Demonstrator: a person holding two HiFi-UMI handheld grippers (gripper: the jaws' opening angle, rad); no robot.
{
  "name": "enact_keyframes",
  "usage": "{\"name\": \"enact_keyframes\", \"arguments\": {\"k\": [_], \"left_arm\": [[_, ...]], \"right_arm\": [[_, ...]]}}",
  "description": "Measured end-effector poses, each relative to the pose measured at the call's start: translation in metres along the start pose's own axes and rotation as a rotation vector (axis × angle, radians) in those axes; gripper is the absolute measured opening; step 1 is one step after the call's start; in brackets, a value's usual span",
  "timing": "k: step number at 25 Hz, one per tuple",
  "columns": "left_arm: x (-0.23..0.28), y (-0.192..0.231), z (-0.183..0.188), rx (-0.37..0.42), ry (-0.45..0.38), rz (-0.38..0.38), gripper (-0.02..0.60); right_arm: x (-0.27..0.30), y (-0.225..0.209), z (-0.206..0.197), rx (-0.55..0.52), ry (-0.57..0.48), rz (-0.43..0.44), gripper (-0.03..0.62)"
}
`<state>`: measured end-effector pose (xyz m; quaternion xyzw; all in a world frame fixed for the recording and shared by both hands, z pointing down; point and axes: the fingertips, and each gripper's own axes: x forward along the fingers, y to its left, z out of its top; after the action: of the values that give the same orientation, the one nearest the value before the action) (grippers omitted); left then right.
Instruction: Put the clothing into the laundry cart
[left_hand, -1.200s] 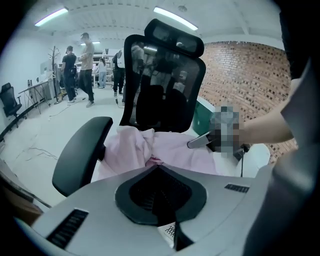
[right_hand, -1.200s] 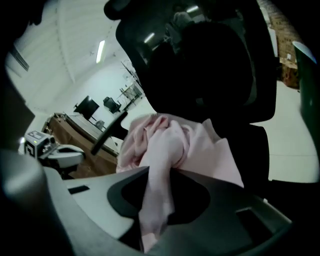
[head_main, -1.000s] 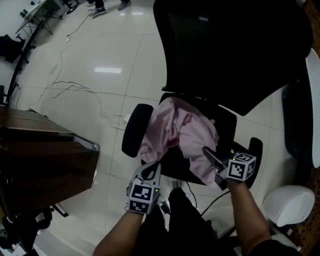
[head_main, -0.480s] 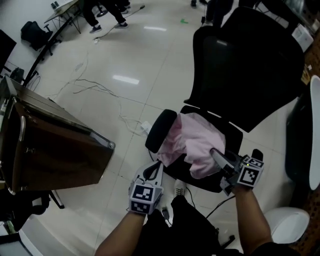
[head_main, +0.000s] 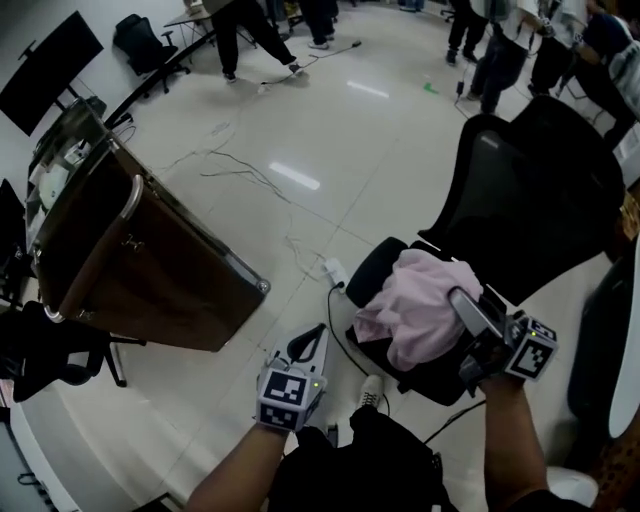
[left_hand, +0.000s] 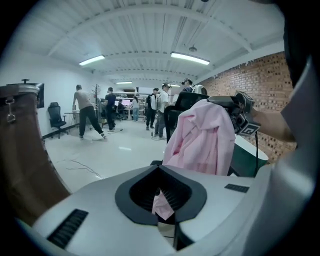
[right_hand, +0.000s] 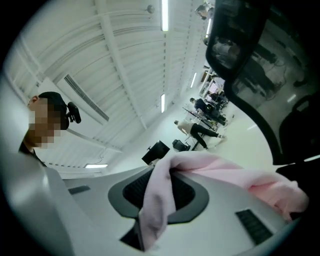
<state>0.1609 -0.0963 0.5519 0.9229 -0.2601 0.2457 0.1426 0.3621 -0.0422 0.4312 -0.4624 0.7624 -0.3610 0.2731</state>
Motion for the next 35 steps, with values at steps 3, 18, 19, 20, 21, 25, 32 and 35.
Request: {"name": "enact_keyframes", "arguments": {"k": [3, 18, 19, 20, 21, 25, 32, 35], "left_arm": [[-0.039, 0.028, 0.002, -0.003, -0.032, 0.058, -0.002], [-0.201, 0.120, -0.010, -0.052, -0.128, 0.241, -0.002], [-0.212, 0.125, -0.012, -0.056, -0.135, 0.251, -0.002], [-0.224, 0.130, -0.014, -0.060, -0.143, 0.263, -0.002], [-0.235, 0.135, -0.015, -0.063, -0.152, 0.275, -0.002], [-0.274, 0.156, -0.015, -0.083, -0.196, 0.327, -0.002], [-0.334, 0.197, -0.026, -0.111, -0.248, 0.408, -0.002], [-0.355, 0.212, -0.030, -0.117, -0.267, 0.434, -0.002]], "right_arm": [[0.025, 0.039, 0.004, -0.040, 0.000, 0.036, 0.078], [0.132, 0.194, -0.039, -0.159, 0.070, 0.181, 0.078], [0.139, 0.201, -0.044, -0.149, 0.074, 0.189, 0.078], [0.146, 0.208, -0.049, -0.140, 0.078, 0.198, 0.078], [0.153, 0.216, -0.054, -0.134, 0.084, 0.209, 0.078], [0.187, 0.249, -0.072, -0.145, 0.117, 0.268, 0.078], [0.239, 0.294, -0.114, -0.155, 0.161, 0.337, 0.078], [0.256, 0.313, -0.128, -0.152, 0.164, 0.372, 0.078]]}}
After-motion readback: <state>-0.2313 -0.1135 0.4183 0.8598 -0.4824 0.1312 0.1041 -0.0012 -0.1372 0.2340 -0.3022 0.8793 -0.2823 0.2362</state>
